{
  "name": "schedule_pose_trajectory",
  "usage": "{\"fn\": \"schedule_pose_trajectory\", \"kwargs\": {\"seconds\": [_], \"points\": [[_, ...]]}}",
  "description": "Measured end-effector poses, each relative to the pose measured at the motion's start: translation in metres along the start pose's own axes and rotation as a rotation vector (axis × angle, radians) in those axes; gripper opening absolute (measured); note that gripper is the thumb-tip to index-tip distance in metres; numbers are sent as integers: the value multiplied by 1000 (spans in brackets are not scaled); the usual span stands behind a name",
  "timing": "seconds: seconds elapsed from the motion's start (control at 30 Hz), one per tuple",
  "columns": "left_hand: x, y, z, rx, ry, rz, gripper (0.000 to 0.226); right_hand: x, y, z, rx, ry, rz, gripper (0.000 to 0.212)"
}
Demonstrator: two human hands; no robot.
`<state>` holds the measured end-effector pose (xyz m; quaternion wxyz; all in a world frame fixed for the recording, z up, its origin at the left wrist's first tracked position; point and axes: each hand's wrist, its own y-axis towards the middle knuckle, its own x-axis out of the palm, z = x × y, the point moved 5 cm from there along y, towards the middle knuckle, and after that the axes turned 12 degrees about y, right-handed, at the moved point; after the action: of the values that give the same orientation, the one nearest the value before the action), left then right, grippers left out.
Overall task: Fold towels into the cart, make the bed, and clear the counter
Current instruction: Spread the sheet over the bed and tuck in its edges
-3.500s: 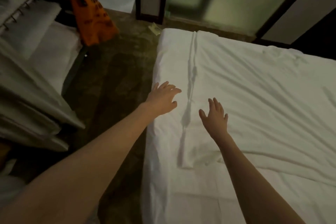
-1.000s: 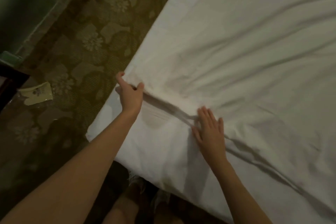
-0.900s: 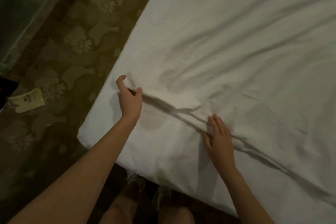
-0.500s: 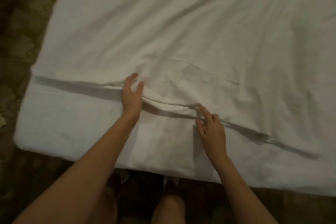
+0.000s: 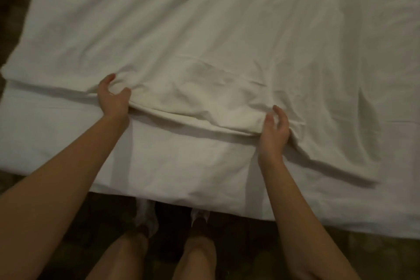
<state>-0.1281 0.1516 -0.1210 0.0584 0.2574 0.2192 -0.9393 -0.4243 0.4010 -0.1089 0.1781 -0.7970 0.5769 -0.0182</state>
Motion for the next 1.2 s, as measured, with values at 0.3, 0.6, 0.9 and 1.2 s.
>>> {"fn": "schedule_pose_trajectory", "kwargs": {"seconds": [0.3,0.6,0.9,1.2], "points": [[-25,12,2,-34,-28,-75,51,-52,-11,-5,-44,-120,72,59],[-105,-24,55,53,-55,-200,61,-82,-70,-80,-78,-211,47,67],[-204,-108,66,137,56,-211,63,-129,-179,-135,-58,-209,14,79],[-276,-202,53,177,196,-181,63,-172,-255,-127,28,-206,21,82]]}}
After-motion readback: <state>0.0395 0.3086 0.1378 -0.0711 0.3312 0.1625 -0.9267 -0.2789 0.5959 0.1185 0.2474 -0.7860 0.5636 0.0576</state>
